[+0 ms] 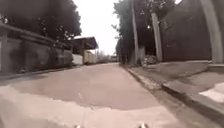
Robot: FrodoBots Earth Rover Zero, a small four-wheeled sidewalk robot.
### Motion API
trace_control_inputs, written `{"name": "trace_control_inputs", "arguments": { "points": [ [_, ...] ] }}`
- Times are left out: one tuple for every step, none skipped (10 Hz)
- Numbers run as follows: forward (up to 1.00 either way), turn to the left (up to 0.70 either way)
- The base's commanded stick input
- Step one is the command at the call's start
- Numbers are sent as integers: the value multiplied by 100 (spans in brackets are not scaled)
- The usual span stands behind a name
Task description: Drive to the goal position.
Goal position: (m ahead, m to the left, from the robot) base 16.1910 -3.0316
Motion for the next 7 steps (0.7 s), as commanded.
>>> {"name": "trace_control_inputs", "arguments": {
  "points": [
    [85,-16],
    [85,-29],
    [85,-22],
    [85,0],
    [85,0],
    [85,0],
    [85,0]
  ]
}}
